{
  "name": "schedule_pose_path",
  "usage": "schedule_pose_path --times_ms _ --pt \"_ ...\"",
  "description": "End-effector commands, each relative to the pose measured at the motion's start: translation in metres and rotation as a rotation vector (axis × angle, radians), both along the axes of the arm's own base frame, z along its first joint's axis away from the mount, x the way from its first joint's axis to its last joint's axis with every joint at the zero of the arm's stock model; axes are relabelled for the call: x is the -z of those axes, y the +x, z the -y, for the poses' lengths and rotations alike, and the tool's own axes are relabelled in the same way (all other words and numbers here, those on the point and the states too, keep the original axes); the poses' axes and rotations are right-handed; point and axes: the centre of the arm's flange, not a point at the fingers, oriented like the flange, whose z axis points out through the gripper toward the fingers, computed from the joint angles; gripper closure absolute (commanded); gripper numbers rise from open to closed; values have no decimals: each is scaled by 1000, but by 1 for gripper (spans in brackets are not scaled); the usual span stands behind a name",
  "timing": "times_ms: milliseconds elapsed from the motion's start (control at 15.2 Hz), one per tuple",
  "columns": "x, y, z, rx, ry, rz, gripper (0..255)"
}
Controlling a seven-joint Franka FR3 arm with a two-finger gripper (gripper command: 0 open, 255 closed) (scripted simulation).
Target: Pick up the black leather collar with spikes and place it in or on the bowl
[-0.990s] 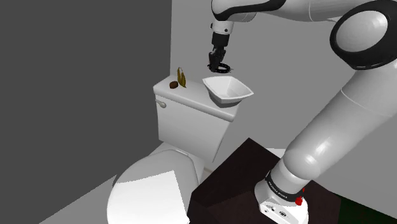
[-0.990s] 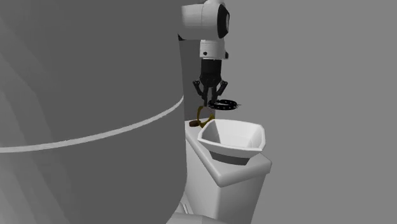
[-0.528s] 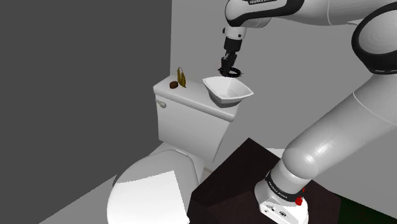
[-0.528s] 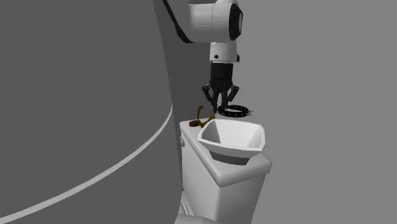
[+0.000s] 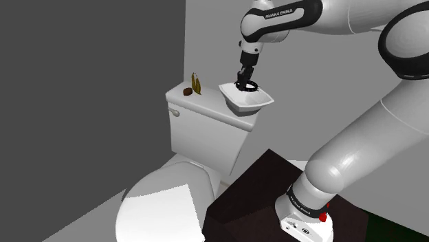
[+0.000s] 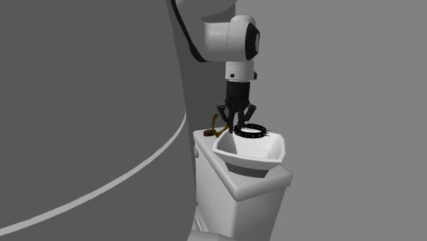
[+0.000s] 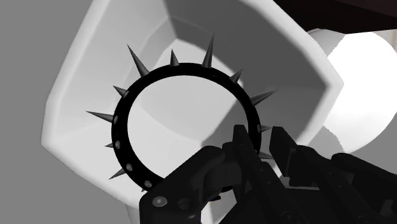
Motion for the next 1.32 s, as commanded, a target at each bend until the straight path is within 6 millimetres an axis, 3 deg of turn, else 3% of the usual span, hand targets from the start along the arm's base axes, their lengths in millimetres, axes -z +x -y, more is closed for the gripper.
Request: schedule_pose_path --times_ms 0,198,726,792,1122,1254 --pt "11 1 1 0 0 1 255" --pt "30 1 1 0 0 1 255" --pt "30 1 1 0 0 1 255" --pt "30 1 1 0 0 1 0" --pt "30 1 1 0 0 1 0" --pt "4 2 2 0 0 1 0"
